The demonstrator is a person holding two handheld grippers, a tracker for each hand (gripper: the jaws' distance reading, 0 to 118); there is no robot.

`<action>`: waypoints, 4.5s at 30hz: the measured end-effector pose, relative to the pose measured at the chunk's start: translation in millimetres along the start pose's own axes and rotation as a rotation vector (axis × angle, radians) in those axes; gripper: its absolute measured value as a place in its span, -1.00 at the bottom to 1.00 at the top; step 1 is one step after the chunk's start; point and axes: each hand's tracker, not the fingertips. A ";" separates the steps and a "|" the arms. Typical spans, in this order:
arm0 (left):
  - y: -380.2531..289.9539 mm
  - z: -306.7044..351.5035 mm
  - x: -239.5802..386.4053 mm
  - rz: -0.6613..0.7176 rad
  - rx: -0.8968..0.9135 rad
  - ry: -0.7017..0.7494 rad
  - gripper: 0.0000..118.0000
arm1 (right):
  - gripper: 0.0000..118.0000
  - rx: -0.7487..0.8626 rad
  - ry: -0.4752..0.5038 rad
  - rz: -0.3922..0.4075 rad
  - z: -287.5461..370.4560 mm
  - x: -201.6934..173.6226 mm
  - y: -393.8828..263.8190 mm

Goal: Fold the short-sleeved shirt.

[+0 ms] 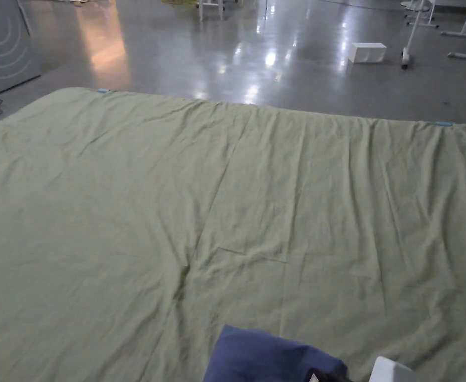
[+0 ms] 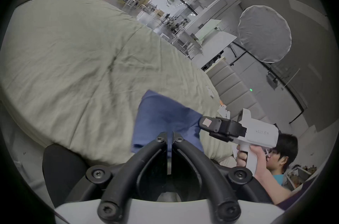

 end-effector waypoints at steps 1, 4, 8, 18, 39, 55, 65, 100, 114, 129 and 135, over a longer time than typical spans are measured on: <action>-1.7 -3.7 -3.9 0.017 -0.003 -0.002 -0.84 | -1.00 -0.025 -0.022 -0.004 -8.6 8.5 -4.4; 8.0 -24.7 -16.0 0.133 -0.009 -0.040 0.02 | -0.99 -0.083 -0.114 -0.066 -36.5 50.8 -26.0; 33.5 -55.5 -30.2 0.155 -0.033 -0.111 0.35 | -0.99 -0.052 0.015 -0.311 -27.8 71.4 -24.3; 67.0 -180.5 -42.2 -0.009 -0.516 -0.173 -0.12 | -0.99 -0.030 0.049 -0.270 -22.8 76.8 -29.8; 160.1 -54.5 -68.0 -0.042 -0.244 0.027 -0.59 | -1.00 0.150 -0.002 -0.304 123.5 43.6 -61.9; 285.1 2.5 -228.0 0.117 -0.227 0.836 0.31 | -1.00 -0.004 -0.095 -0.363 96.4 39.4 -103.3; 273.2 102.3 -77.4 -0.128 0.089 0.577 0.32 | -1.00 0.122 -0.125 -0.198 133.4 39.5 -88.0; 41.5 108.3 181.9 -0.799 0.531 0.382 -0.99 | -1.00 0.703 -0.282 0.484 239.9 -100.5 -22.5; 37.6 101.2 193.1 -0.832 0.537 0.390 -0.92 | -0.99 0.683 -0.308 0.498 240.8 -104.1 -22.0; 39.8 103.4 190.1 -0.766 0.577 0.286 1.00 | 1.00 0.704 -0.347 0.569 237.7 -111.3 -18.4; 39.5 102.3 193.1 -0.781 0.592 0.324 1.00 | 1.00 0.691 -0.337 0.578 233.1 -116.6 -17.3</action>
